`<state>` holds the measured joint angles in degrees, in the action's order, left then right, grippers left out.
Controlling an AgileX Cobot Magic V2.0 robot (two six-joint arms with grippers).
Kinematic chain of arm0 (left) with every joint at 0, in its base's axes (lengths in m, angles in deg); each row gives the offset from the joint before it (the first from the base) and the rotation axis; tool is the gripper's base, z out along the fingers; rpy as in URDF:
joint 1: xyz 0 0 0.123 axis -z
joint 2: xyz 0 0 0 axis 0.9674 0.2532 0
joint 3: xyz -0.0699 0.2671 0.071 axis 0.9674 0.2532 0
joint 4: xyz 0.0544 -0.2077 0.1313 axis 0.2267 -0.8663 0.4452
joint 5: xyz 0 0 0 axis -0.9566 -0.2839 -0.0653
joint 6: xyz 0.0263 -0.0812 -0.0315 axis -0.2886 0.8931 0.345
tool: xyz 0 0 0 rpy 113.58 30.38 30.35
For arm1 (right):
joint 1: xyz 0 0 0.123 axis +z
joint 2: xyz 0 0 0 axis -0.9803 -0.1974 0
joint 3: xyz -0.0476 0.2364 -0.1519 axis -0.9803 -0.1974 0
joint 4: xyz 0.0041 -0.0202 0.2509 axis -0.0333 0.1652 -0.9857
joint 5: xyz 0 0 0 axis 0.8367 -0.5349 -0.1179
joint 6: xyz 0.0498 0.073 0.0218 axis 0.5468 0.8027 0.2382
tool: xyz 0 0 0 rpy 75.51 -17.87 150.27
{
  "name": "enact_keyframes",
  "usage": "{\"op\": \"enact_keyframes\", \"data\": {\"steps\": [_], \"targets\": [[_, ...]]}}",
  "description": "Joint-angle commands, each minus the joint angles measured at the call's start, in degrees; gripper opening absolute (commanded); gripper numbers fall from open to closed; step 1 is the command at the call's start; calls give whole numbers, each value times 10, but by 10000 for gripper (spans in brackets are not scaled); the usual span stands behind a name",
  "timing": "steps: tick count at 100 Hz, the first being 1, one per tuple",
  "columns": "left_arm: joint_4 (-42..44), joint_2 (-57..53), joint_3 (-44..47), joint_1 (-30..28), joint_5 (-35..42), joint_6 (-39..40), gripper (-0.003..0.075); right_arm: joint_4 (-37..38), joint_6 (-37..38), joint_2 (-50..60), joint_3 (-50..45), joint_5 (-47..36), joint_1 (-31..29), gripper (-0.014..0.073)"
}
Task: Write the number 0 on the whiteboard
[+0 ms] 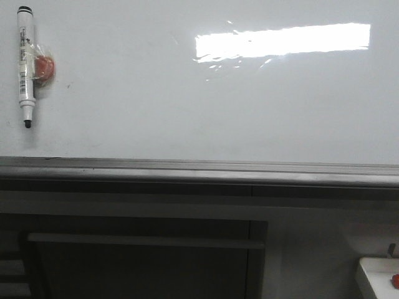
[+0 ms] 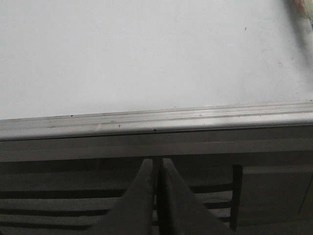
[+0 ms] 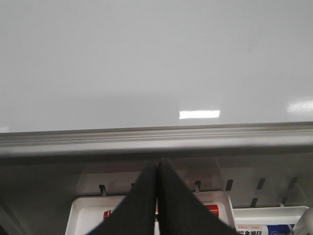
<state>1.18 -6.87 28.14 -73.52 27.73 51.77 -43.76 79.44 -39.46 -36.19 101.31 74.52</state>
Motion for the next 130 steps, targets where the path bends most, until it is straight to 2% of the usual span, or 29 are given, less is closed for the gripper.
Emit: {"op": "enact_keyframes", "data": {"steps": [1, 79, 88, 94, 107, 130], "targets": [[0, -15, 6, -2, 33, 7, -20, 0, -4, 10, -13, -14, -4, -50], [15, -15, 6, -2, 33, 6, -20, 0, -4, 10, -13, -25, -4, -50], [-10, -15, 6, -2, 67, 6, -20, 0, -4, 10, -13, -96, -4, -50], [-43, -15, 6, -1, 117, 6, -20, 0, -4, 10, -13, -164, -4, -50], [-42, -15, 6, -1, 212, 6, -20, 0, -4, 10, -13, -273, -4, -50], [-42, -15, 6, -1, 243, 6, -20, 0, -4, 10, -13, -390, -4, -50]]}}
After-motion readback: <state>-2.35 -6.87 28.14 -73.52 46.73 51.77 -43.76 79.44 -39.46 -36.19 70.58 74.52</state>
